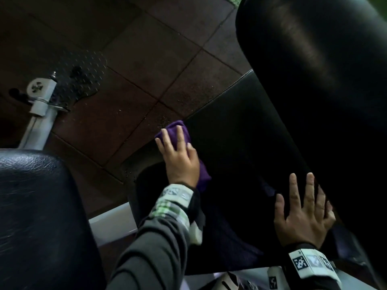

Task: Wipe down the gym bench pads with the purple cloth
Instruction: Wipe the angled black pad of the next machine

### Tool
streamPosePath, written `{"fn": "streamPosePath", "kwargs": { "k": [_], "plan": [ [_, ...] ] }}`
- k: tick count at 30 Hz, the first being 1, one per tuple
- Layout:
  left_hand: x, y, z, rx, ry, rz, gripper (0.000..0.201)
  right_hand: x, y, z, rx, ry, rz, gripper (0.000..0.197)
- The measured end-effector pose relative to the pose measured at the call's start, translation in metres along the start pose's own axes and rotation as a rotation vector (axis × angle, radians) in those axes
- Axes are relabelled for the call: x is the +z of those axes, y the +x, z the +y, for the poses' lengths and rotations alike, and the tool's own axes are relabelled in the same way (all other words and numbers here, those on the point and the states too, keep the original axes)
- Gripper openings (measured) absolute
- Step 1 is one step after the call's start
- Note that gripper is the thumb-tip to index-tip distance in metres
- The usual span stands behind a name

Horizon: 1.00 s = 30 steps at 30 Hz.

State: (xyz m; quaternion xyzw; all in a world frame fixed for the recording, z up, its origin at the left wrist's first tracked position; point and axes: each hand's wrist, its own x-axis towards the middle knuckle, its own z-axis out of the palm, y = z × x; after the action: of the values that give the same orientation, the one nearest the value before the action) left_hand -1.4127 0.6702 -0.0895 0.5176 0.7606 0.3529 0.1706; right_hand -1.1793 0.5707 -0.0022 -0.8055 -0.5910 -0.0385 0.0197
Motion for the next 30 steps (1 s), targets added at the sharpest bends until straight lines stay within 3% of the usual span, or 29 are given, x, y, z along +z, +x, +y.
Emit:
{"fn": "streamPosePath", "kwargs": {
  "k": [4, 8, 13, 18, 21, 24, 27, 30],
  "plan": [
    [-0.015, 0.006, -0.036, -0.164, 0.044, 0.056, 0.059, 0.0, -0.001, -0.001, 0.018, 0.005, -0.01, 0.06],
    [-0.023, -0.064, -0.037, -0.167, 0.097, 0.047, 0.055, -0.001, -0.001, -0.003, 0.011, 0.026, -0.01, 0.06],
    [-0.003, -0.138, 0.03, 0.008, 0.031, -0.091, 0.054, -0.001, -0.001, -0.001, 0.007, 0.033, -0.001, 0.06],
    [0.013, -0.092, 0.055, 0.073, 0.051, -0.081, 0.055, 0.003, -0.002, 0.003, -0.006, 0.036, -0.01, 0.06],
    [0.006, -0.055, 0.032, 0.003, 0.075, -0.027, 0.054, 0.004, -0.003, 0.004, -0.015, 0.049, -0.016, 0.06],
    [-0.007, -0.049, -0.007, -0.198, 0.085, 0.07, 0.056, 0.006, -0.004, 0.006, -0.02, 0.045, -0.017, 0.06],
    [-0.021, -0.094, -0.03, -0.345, 0.131, 0.119, 0.057, 0.007, -0.004, 0.007, -0.03, 0.06, -0.009, 0.06],
    [-0.024, -0.165, -0.011, -0.338, 0.142, 0.065, 0.056, 0.006, -0.004, 0.007, -0.039, 0.073, -0.013, 0.06]
  ]
}}
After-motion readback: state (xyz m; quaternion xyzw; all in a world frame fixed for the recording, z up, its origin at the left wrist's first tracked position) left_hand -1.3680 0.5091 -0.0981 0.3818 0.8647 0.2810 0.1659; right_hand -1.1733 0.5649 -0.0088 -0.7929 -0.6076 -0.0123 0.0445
